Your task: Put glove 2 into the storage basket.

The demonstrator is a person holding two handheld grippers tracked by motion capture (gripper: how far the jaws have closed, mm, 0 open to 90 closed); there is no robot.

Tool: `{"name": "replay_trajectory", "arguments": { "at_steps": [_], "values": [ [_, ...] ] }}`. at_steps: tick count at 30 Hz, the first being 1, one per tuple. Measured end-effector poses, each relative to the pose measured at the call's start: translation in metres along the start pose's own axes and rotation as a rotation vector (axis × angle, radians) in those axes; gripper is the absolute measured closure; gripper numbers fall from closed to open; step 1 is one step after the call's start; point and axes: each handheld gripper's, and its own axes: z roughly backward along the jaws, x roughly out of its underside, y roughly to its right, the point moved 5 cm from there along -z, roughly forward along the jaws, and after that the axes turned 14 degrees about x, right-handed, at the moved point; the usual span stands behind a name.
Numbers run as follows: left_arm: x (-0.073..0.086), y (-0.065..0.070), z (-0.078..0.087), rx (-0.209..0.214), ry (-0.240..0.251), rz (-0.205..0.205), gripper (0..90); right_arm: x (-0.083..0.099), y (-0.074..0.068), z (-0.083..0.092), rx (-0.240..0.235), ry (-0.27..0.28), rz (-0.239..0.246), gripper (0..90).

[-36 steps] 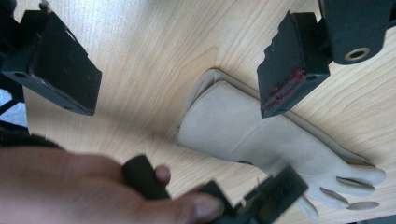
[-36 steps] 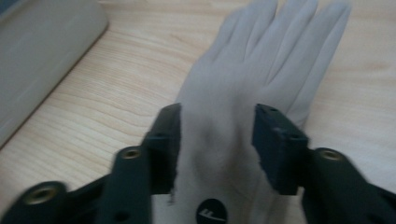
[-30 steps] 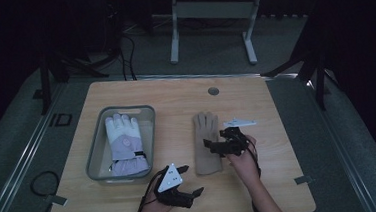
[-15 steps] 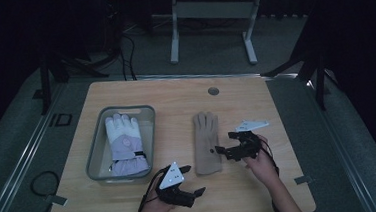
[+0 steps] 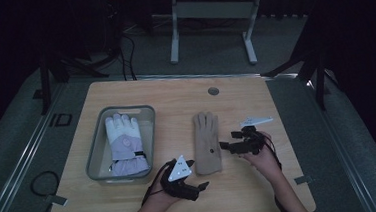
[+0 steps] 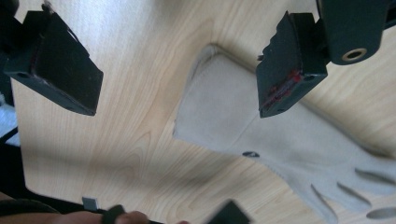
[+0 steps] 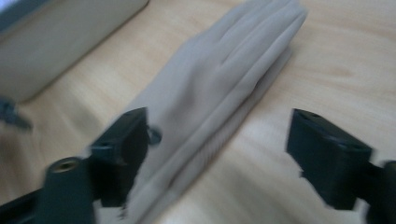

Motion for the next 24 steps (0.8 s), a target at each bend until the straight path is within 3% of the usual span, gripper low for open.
{"name": "replay_trajectory", "arguments": {
  "at_steps": [2, 3, 6, 11, 13, 18, 24],
  "values": [
    [-0.002, -0.001, -0.002, 0.001, -0.005, -0.01, 14.6, -0.004, 0.001, -0.003, -0.007, 0.002, -0.017, 30.3],
    [-0.005, -0.001, -0.004, 0.003, -0.014, -0.016, 15.0, -0.012, 0.004, -0.011, 0.018, 0.006, -0.058, 33.4],
    [-0.013, -0.003, -0.012, 0.018, -0.021, -0.027, 15.2, -0.018, 0.006, -0.019, 0.033, 0.004, -0.092, 36.3],
    [-0.023, -0.006, -0.025, 0.041, -0.037, -0.04, 19.2, -0.025, 0.01, -0.039, 0.043, -0.013, -0.146, 34.4],
    [-0.022, -0.012, -0.035, 0.047, -0.09, -0.034, 21.8, -0.026, 0.008, -0.053, 0.016, -0.037, -0.191, 31.4],
    [-0.014, -0.018, -0.038, 0.055, -0.147, -0.008, 25.6, -0.019, 0.004, -0.072, 0.034, -0.112, -0.171, 31.1],
    [-0.006, -0.023, -0.036, 0.044, -0.173, 0.015, 30.4, -0.015, -0.002, -0.076, 0.023, -0.138, -0.127, 46.9]
  ]
}}
